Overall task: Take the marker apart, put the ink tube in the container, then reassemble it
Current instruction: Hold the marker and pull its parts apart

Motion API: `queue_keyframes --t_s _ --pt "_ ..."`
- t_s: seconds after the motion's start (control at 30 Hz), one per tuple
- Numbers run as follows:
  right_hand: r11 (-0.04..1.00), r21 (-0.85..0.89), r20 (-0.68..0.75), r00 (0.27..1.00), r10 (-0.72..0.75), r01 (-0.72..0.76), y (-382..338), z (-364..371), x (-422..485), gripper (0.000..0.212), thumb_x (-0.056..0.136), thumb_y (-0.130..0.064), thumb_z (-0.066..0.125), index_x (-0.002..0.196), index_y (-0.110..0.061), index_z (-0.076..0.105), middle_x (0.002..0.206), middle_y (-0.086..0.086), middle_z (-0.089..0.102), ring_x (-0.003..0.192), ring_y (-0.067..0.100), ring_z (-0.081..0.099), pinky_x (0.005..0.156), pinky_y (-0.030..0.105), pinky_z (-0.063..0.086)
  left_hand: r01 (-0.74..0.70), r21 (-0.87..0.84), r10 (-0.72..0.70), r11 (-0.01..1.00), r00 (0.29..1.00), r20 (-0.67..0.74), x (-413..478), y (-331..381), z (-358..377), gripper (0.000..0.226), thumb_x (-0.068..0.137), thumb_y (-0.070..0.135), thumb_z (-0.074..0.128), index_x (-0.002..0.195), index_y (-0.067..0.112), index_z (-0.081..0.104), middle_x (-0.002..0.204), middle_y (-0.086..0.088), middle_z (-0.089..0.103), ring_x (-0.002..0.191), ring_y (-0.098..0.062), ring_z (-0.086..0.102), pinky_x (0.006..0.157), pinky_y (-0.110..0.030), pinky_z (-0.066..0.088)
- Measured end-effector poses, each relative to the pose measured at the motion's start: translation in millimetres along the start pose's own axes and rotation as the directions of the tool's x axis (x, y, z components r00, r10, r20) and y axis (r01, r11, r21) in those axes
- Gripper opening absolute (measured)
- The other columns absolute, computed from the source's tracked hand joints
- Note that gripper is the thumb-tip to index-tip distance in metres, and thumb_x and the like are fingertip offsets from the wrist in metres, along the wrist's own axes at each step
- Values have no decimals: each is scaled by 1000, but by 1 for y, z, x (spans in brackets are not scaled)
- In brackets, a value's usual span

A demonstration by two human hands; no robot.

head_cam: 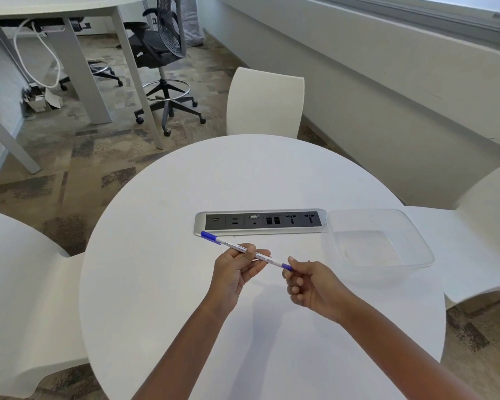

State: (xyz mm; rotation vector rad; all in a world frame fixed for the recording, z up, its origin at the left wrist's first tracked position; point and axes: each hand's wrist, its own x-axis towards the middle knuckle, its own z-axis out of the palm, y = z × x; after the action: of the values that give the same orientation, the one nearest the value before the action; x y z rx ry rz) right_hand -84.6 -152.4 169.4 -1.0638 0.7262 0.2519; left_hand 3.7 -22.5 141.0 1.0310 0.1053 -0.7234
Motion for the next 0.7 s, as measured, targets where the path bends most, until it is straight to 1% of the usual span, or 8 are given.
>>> queue_keyframes --t_s 0.1,0.2,0.3,0.37,0.47,0.53,0.63,0.7 --pt "830 -496 -97 934 -345 255 4 3 -2 43 95 -33 41 61 -14 61 48 -2 46 49 14 45 49 19 36 -5 -31 4 1000 1000 -25 1 1 -3 13 90 3 50 79 3 55 66 -10 75 65 -16 72 56 -18 57" --pt "361 -854 55 756 -652 374 12 -1 -2 14 88 -32 55 85 -19 59 63 -3 53 68 15 50 57 17 35 -5 -31 4 999 999 -36 1 1 -6 12 91 3 50 80 2 56 66 -10 75 65 -17 72 55 -18 57" --pt "-171 -945 309 586 -749 279 17 -4 -2 15 76 -18 73 83 -11 61 70 3 60 68 23 54 53 26 45 1 -29 -2 1000 999 -39 1 1 -6 12 91 3 50 81 2 57 67 -11 75 65 -18 73 55 -18 57" --pt "-306 -920 389 489 -781 243 17 -3 -1 17 68 -10 78 71 -7 62 62 7 59 56 26 54 44 26 45 9 -27 -10 1000 999 -35 1 1 -5 12 90 4 50 81 2 57 66 -11 75 64 -18 72 54 -18 57" --pt "-344 -902 428 440 -790 259 15 -4 1 15 69 -8 76 67 -4 62 59 9 57 53 27 53 40 26 41 15 -33 -16 999 1000 -26 1 2 -4 12 91 4 50 81 2 57 66 -11 75 64 -18 72 54 -18 57" --pt "-265 -917 385 480 -788 298 16 -4 1 10 76 -9 69 70 -3 64 61 10 56 59 26 52 44 28 39 17 -38 -18 999 1000 -21 0 2 -3 12 91 4 50 81 2 57 66 -11 75 64 -18 72 55 -18 57" --pt "80 -914 220 652 -725 397 15 -3 3 17 88 -11 56 74 -5 64 66 4 49 70 21 43 59 24 29 15 -30 -15 999 1000 -16 0 0 -4 12 90 4 50 80 2 57 67 -11 75 65 -19 73 56 -19 58" --pt "300 -873 110 755 -647 384 13 -2 4 29 90 -15 52 61 -17 56 63 -3 46 67 16 42 60 24 27 10 -21 -10 1000 1000 -5 0 0 -5 11 90 4 51 80 2 56 67 -11 75 66 -19 73 56 -19 57"
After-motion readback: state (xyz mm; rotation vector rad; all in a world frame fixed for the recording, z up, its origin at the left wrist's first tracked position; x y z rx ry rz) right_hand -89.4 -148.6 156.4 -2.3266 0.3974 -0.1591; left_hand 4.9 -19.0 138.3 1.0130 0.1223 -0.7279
